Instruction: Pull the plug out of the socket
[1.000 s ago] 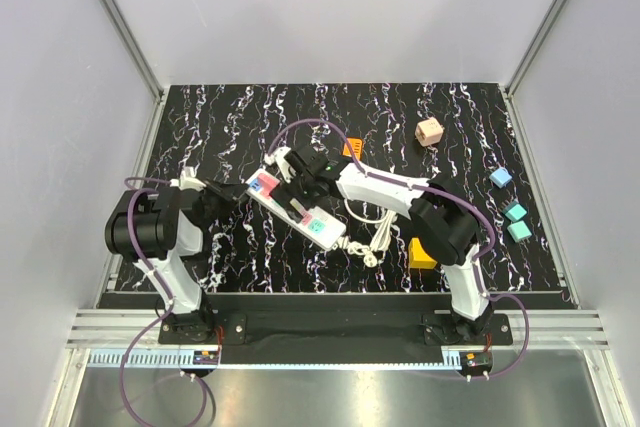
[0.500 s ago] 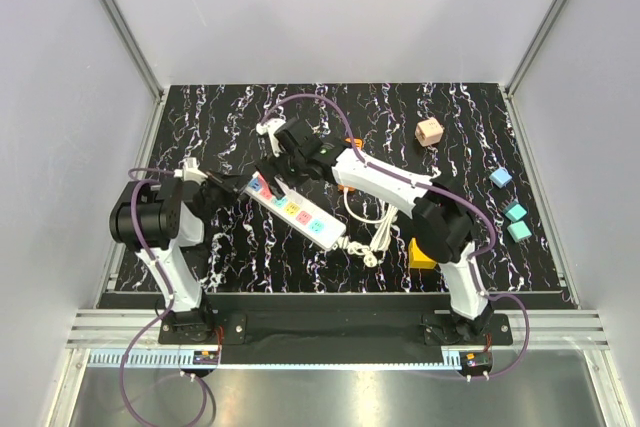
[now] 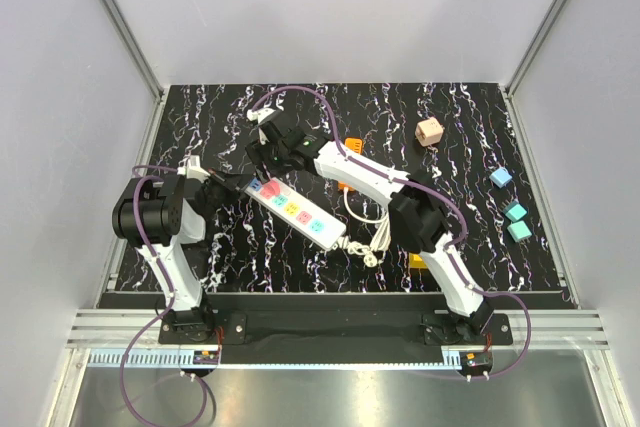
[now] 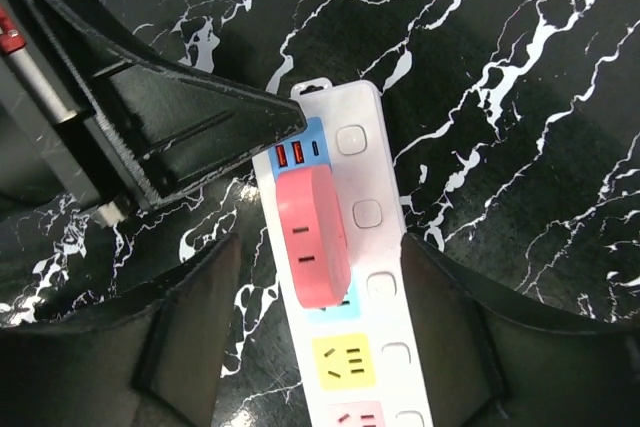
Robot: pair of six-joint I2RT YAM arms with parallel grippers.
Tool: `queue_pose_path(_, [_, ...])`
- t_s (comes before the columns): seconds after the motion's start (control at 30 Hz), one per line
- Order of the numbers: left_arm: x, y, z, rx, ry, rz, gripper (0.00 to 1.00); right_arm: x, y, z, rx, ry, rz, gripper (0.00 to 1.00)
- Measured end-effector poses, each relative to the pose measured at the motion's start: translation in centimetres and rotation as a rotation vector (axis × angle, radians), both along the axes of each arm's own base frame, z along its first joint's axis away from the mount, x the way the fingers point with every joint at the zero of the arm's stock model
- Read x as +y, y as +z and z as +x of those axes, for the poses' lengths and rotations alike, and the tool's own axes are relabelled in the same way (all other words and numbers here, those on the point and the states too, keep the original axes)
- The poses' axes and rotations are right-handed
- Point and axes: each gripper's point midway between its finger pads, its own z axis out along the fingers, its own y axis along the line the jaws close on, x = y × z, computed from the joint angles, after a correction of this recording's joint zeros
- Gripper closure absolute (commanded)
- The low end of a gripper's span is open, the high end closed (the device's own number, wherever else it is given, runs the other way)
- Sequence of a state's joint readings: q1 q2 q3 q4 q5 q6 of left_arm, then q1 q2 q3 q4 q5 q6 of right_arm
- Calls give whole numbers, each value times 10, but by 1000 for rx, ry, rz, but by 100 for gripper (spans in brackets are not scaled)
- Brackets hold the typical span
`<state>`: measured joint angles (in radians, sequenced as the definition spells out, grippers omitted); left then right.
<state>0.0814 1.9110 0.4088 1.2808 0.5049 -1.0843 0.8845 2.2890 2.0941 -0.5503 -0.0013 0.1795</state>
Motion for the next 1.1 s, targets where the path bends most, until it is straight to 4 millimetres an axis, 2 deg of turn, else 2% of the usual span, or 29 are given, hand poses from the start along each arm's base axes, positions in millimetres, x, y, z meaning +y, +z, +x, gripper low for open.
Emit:
queue_pose_path(0.13, [-1,-1,-1,3,-5,2,94,6,-12,2,30,-11,-7,34])
queue_pose_path(0.37, [-3,-2,-1,8,-13,0,96,4,-30,-7,71,-5,-53,37])
queue_pose_path(0.67, [-7,-2,-2,9,-22,0,97,13,-40,-21,74,15,-88,43])
queue_pose_path(1.1, [-7,-4,-3,17,-24,-1,99,15,-41,-16,63,0,-105,51])
